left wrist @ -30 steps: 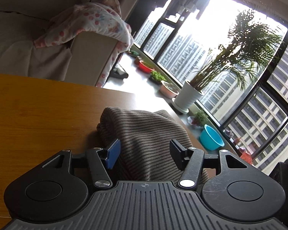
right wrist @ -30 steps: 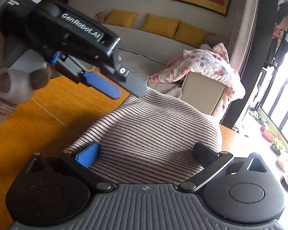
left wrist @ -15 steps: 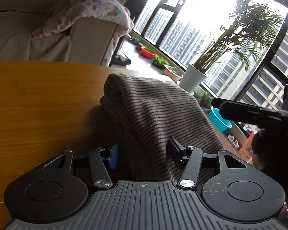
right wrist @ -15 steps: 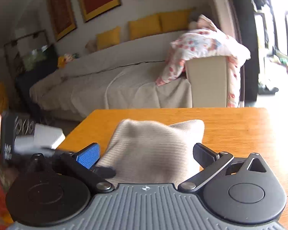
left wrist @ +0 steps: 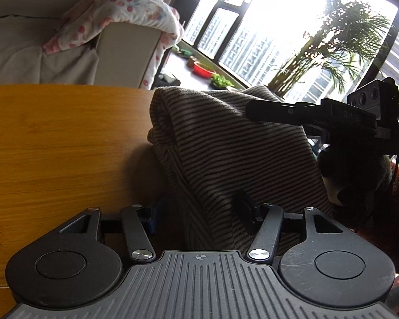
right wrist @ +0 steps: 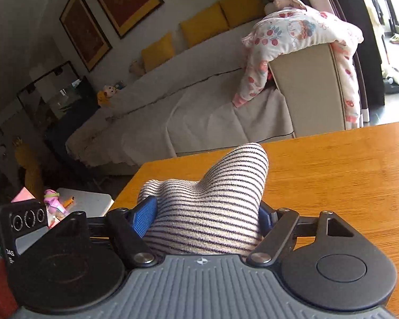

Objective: Fold clothes

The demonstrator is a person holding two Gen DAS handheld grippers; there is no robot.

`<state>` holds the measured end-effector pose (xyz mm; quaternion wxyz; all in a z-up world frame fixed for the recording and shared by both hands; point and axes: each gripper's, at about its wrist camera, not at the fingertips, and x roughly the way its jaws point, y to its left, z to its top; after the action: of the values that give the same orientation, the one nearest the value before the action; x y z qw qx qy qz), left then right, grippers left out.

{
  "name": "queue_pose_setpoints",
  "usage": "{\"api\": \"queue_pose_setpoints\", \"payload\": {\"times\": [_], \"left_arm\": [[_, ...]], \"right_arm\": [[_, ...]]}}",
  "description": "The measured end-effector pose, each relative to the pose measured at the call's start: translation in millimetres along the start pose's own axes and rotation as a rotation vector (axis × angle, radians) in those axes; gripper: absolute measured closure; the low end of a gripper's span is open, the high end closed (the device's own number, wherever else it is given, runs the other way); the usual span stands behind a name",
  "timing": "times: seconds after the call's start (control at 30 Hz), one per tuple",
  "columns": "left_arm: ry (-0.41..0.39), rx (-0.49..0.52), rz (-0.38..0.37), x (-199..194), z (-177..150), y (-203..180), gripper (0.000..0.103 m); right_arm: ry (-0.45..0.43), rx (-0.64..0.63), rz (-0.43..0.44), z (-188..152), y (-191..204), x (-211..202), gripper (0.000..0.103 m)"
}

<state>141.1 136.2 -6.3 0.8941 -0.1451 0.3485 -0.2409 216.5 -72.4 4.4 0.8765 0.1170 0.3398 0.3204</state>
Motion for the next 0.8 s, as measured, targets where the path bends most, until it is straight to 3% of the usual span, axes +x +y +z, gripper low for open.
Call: {"api": "queue_pose_setpoints", "payload": {"times": [0.07,0.17,0.23,0.33,0.4,0.5,0.57,0.63,0.73,0.8], "left_arm": [[0.001,0.008,0.005,0,1,-2,0.041],[0.002,0.021,0.012,1,2,-5,0.041],[0.003,0.03,0.017,1,2,-6,0.04],[0.005,0.034,0.02,2,3,-7,0.038],[0.003,0.033,0.021,2,3,-7,0.037],[0.002,0.029,0.02,3,3,-7,0.037],[0.005,0.023,0.02,3,3,-6,0.037],[0.005,0.025,0.028,2,4,-6,0.037],[-0.001,0.033,0.046,0,5,-6,0.036],[0.004,0.023,0.041,0,5,-3,0.034]], "right_arm": [[0.032,-0.014,-0.1,-4,-3,4,0.03],[0.017,0.006,-0.163,-10,-13,0,0.027],[-0.005,0.038,-0.147,-16,-10,-14,0.022],[0.03,0.131,-0.044,-34,-11,-31,0.007],[0.062,0.185,0.018,-48,-11,-40,0.004],[0.102,0.166,0.014,-73,-1,-44,0.004],[0.089,0.092,-0.015,-82,15,-47,0.007],[0.069,0.028,-0.031,-90,30,-52,0.019],[0.01,0.02,0.008,-85,37,-70,0.028],[0.024,0.035,-0.024,-85,33,-70,0.031]]}}
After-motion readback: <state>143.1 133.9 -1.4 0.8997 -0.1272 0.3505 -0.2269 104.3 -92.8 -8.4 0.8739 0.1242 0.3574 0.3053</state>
